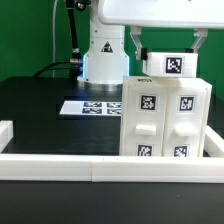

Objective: Assemble cabinet

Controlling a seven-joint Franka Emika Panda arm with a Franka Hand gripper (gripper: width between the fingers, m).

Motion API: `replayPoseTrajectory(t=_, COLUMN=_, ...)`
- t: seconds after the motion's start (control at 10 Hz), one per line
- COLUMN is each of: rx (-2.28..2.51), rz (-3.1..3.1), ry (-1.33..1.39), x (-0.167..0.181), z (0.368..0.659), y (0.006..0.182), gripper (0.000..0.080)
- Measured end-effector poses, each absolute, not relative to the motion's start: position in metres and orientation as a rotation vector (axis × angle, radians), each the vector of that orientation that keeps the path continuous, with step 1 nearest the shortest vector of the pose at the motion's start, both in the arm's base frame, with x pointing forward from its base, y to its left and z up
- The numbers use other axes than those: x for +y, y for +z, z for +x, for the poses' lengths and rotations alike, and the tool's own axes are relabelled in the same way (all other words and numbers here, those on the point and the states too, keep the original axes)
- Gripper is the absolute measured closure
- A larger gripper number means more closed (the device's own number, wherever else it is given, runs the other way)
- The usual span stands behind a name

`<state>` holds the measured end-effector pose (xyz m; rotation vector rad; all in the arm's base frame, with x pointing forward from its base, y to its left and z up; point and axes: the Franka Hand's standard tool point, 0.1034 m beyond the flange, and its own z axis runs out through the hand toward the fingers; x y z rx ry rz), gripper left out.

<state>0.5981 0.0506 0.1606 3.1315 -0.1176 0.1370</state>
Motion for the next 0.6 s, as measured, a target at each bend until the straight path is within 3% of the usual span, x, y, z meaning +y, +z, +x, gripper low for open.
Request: replayPoseTrajectory(t=0.6, rx=-0.927, rz=3.049, ry=0.123, x=0.0568, z=0.5977, y=0.1597, gripper=0.0238)
